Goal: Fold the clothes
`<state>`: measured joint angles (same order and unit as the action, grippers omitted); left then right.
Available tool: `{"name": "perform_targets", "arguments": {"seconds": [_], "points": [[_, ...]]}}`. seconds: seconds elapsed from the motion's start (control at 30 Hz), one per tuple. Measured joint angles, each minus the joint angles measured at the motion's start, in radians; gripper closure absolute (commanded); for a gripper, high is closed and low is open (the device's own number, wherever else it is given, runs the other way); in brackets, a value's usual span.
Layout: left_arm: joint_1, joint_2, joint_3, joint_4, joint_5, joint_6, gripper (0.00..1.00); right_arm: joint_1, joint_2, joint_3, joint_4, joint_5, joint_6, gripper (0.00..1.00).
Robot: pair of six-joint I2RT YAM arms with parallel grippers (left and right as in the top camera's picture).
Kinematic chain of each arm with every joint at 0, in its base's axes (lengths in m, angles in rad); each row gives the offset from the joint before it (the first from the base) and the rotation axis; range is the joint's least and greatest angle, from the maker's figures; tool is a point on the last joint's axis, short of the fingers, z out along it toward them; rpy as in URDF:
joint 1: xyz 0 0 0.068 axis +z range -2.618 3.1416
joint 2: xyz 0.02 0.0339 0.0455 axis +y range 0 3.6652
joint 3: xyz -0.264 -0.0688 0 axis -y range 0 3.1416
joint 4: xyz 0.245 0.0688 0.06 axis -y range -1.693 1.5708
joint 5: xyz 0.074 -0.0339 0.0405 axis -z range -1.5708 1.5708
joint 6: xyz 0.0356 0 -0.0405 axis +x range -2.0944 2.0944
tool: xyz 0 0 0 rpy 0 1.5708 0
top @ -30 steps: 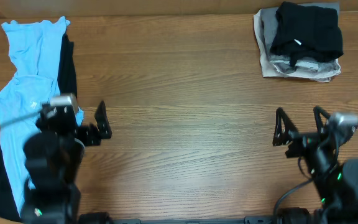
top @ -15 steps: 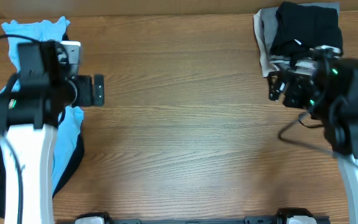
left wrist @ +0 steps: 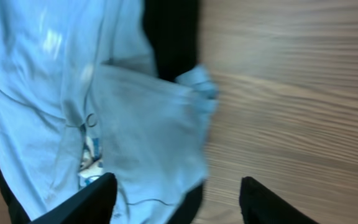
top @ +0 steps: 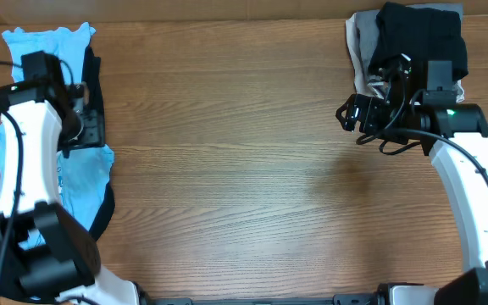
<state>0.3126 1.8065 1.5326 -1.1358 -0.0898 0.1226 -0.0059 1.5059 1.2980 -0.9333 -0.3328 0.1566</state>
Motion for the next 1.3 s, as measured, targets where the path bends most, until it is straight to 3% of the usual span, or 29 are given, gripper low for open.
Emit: {"name": "perform_targets", "arguments": {"seconds": [0.23,0.43,0.57,0.87,1.2,1.3], "points": [[0.066,0.198,0.0,0.004,-0.026,-0.011,0.34,0.0,0.011,0.0,0.002,-0.002,0.0,0.04],[0.049,0.277,0.0,0.034,-0.027,-0.015,0.45,0.0,0.011,0.0,0.002,-0.002,0.0,0.04],[0.032,0.277,0.001,0.052,-0.027,-0.018,0.46,0.0,0.011,0.0,0.002,-0.003,0.0,0.04],[0.027,0.277,0.008,0.055,-0.001,-0.045,0.73,0.0,0.011,0.0,0.008,-0.004,0.0,0.04],[0.015,0.278,0.082,-0.019,0.012,-0.049,0.67,0.0,0.011,0.0,0.021,-0.004,0.0,0.04],[0.014,0.278,0.164,-0.077,0.019,-0.05,0.75,0.0,0.011,0.0,0.024,-0.003,0.0,0.04]]}}
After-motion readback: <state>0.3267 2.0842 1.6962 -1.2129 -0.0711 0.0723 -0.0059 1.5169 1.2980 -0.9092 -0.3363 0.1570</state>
